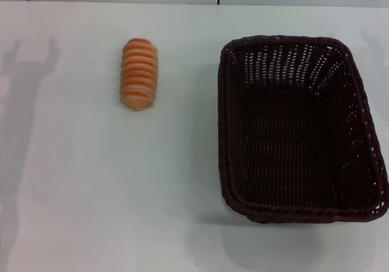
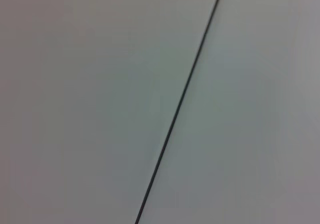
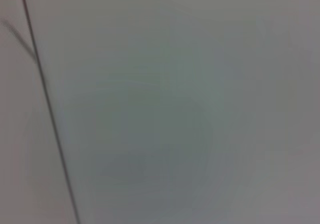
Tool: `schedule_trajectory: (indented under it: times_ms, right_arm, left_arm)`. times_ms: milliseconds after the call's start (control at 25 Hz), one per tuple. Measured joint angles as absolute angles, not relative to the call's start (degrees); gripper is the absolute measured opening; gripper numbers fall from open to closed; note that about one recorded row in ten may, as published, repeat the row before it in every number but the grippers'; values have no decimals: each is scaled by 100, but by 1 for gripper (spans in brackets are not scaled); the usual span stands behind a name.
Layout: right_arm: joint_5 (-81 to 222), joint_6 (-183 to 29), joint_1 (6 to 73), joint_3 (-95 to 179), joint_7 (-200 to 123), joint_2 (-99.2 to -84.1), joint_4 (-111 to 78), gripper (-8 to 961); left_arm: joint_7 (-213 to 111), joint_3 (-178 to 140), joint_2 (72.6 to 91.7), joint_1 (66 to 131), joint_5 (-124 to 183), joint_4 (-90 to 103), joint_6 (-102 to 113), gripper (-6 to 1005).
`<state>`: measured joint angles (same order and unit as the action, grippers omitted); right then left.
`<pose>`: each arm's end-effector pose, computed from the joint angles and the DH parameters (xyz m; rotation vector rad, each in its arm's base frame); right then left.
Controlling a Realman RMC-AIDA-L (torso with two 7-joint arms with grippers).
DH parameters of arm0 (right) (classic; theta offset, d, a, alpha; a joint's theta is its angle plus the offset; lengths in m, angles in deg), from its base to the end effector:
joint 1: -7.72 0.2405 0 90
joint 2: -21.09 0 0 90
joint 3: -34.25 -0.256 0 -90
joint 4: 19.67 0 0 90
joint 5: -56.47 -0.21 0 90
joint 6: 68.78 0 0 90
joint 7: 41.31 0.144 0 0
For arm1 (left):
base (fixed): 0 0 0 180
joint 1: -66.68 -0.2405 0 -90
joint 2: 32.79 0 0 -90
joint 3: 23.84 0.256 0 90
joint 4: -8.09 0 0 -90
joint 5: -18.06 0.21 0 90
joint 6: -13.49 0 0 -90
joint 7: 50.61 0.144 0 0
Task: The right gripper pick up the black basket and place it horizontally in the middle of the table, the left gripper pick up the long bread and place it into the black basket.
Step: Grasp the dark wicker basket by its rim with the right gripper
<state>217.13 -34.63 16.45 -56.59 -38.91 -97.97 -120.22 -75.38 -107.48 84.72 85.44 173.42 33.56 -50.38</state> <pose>0.1721 0.3683 0.0899 -1.7314 0.8697 0.4869 -0.3190 0.3494 0.0571 -1.2717 -0.6633 -1.0646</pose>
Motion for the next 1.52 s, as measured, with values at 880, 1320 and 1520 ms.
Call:
schedule_trajectory:
  times_ms: [880, 1320, 1520]
  right_arm:
    - [21713, 1248, 2820, -6284, -3142, -9794, -12334, 760]
    - [21290, 1118, 2816, -6187, -3069, -9801, -11668, 760]
    - [21284, 1146, 2823, -6111, -3027, -9801, -11627, 761]
  left_arm:
    - [-7652, -10974, 8455, 8496, 17345, 3316, -5139, 862]
    - [-7637, -10980, 8416, 8504, 17367, 3328, -5146, 862]
    - [-7636, -10980, 8411, 8498, 17368, 3347, -5146, 862]
